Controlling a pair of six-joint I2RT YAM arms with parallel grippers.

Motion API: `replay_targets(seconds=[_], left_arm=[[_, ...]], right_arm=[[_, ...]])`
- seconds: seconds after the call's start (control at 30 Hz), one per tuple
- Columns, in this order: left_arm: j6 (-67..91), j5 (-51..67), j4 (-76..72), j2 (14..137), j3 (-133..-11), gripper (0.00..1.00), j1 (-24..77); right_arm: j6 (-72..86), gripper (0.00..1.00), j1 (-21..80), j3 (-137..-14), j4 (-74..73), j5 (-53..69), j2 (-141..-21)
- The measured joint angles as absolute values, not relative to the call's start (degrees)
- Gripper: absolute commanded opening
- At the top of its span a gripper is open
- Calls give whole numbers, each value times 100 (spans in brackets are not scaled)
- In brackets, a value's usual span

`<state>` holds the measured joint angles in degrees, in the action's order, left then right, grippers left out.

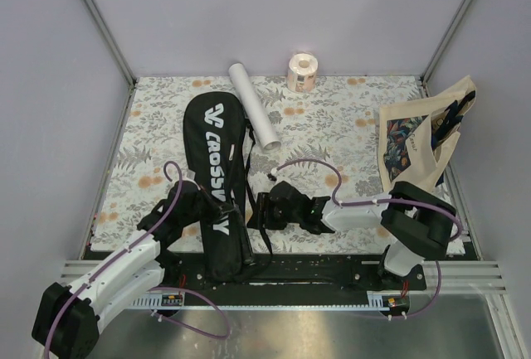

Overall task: Pack up the badminton gear
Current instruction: Place the racket in the racket bag.

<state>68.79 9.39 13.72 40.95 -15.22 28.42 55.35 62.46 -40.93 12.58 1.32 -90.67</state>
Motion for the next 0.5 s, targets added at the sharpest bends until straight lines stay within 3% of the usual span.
replay_targets(seconds=[0.13, 0.3, 0.5], left_arm=[[6877, 941, 1389, 4101, -1542, 0, 2842], [6886, 930, 1433, 4108, -1542, 0, 2842], [7002, 749, 1352, 4047, -1535, 0, 2838]], right_arm=[[5640, 51, 6281, -4021, 1553, 576, -9478], [5843, 31, 6436, -4117, 2021, 698, -9904], [6272, 24, 6528, -4427, 2633, 742, -10451]])
